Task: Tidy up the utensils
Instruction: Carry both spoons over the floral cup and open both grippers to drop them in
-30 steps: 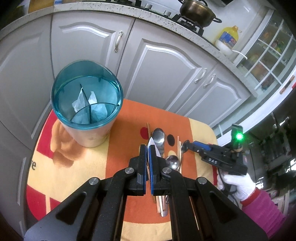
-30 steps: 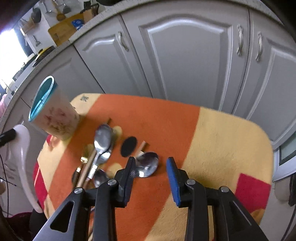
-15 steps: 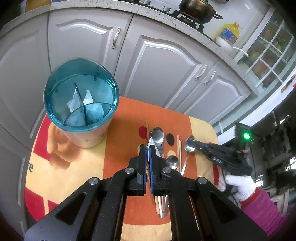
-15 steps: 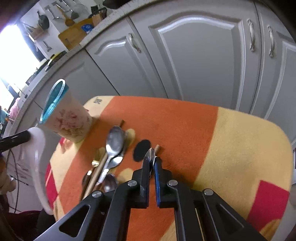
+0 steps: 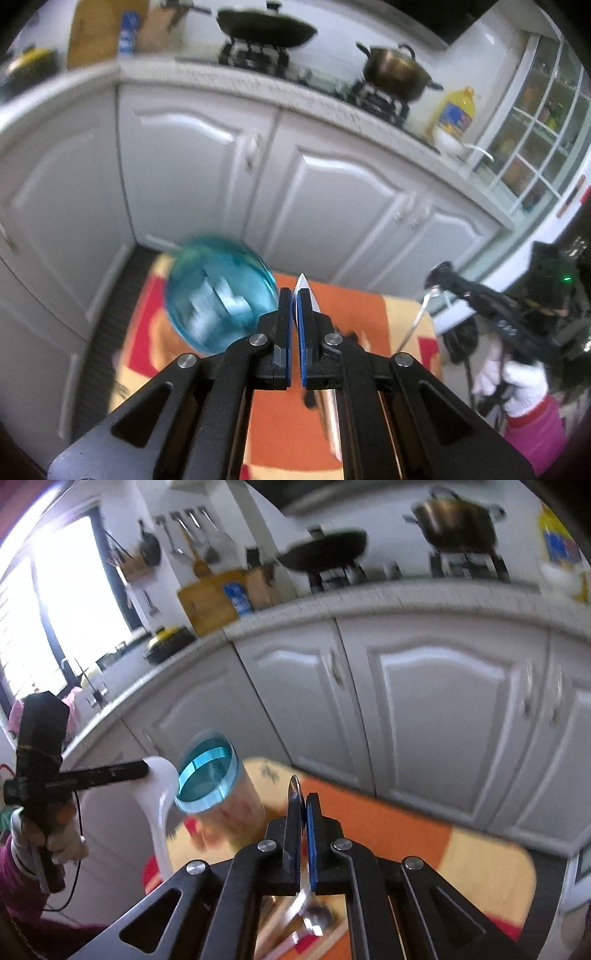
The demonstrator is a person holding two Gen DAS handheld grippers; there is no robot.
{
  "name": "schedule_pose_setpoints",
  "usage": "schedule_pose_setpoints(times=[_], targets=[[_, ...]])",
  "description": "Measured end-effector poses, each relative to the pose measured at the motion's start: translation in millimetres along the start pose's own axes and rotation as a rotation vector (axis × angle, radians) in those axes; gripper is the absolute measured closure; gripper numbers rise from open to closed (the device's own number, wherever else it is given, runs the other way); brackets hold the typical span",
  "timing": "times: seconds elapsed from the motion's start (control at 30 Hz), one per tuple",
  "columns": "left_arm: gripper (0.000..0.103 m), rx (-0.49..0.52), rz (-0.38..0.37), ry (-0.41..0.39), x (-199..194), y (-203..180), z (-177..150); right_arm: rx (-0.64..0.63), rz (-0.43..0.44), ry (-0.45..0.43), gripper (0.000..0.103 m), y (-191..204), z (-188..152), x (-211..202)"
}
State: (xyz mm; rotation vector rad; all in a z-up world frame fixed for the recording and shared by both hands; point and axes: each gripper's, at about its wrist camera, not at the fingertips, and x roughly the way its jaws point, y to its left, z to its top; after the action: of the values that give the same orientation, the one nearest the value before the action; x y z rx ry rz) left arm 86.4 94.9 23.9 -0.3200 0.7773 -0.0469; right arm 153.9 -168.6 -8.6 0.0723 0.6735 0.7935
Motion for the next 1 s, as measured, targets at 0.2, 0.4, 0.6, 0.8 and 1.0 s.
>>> schedule_pose_setpoints(times=[0.2,0.4,0.6,0.8,1.0], targets=[[0.102,0.049,0.169,-0.115,-4.4,20.9,43.6,-0.032,-0.023,-0.114,0.101,42.7,57.2,23.5],[0.102,0.099,0.312,-0.158,14.0,41.9,52.5,-0.043,-0.051,-0.177,0.101,67.3,94.2,57.9],[0.102,0.156,0.401,-0.164,43.1,46.5,37.1,-0.163,-0.126,-0.162,0.101,97.9,89.8,102.1],[0.102,0.169,0.418,-0.119,75.2,49.5,20.2,-0.300,-0.171,-0.096,0.101,119.8,60.0,139.7],[0.100,0.174,0.426,-0.118,83.2,48.7,13.3,-0.321,-0.147,0.005,0.100,119.7,37.2,168.6]])
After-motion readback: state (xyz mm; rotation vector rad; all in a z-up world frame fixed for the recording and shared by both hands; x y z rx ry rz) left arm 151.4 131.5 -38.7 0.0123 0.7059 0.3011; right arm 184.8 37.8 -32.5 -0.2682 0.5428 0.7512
